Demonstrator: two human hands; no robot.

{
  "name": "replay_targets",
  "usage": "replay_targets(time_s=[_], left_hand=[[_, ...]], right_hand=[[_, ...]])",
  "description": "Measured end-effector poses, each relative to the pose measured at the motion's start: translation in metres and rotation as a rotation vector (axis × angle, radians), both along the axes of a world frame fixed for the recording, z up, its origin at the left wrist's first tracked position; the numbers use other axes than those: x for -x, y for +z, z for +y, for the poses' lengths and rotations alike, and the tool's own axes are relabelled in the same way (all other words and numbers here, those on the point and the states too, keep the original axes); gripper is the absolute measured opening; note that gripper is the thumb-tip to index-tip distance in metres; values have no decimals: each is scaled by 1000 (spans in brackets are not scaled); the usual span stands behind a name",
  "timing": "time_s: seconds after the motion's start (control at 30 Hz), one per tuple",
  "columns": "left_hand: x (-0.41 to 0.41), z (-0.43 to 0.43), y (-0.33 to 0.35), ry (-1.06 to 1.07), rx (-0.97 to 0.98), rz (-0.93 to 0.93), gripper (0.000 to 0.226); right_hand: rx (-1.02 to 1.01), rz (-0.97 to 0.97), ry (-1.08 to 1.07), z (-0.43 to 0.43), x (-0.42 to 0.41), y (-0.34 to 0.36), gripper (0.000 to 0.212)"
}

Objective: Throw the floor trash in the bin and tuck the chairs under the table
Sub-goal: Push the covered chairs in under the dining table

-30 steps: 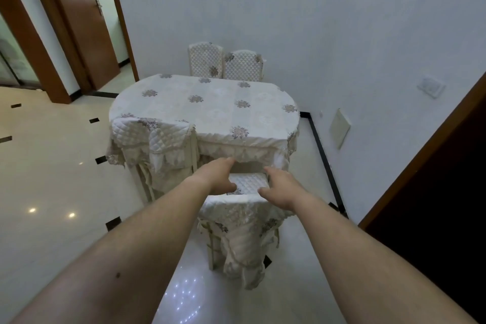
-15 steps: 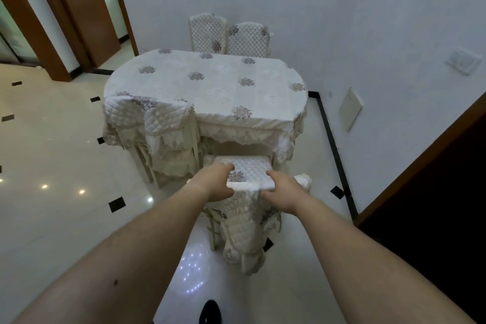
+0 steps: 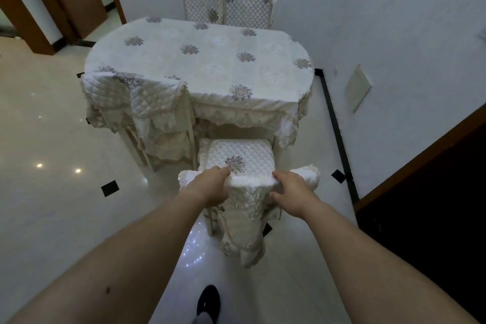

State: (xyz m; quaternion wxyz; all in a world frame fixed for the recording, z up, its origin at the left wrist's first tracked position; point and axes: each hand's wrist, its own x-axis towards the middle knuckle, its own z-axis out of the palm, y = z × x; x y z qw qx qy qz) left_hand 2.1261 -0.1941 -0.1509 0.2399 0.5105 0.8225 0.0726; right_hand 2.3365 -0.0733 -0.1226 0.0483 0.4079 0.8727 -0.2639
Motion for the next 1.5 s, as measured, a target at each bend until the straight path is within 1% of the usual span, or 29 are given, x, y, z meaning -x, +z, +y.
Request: replay_targets(time_s=[0.13,0.3,0.4,0.53,0.83,1.2,1.27,1.4,1.5], left_hand=[[7,6,-10,6,-17,7,49],[13,13,-14,-36,-34,31,42],[17,16,-16,-39,-65,24,38],[22,18,-16,-30,-94,6,35],[45,30,-10,19,-118,-24,32],[75,64,-7,7,-110,-7,32],[81,71,-7,5,-109,0,30],[91,87,-7,3,-133,26,17],[101,100,-5,9,-124,19,20]], right_hand=[[0,60,-36,7,4,-10,58],[-7,98,-133,13,10,-13,42],[-22,115,-145,14,12,-16,32],[-33,144,-152,15,18,-20,25],[-47,118,-154,26,43,-19,28],[-49,153,-177,56,75,-19,28],[-48,158,-180,65,81,-20,28],[-44,171,-176,84,93,-23,30],[-60,165,-161,97,103,-25,27]])
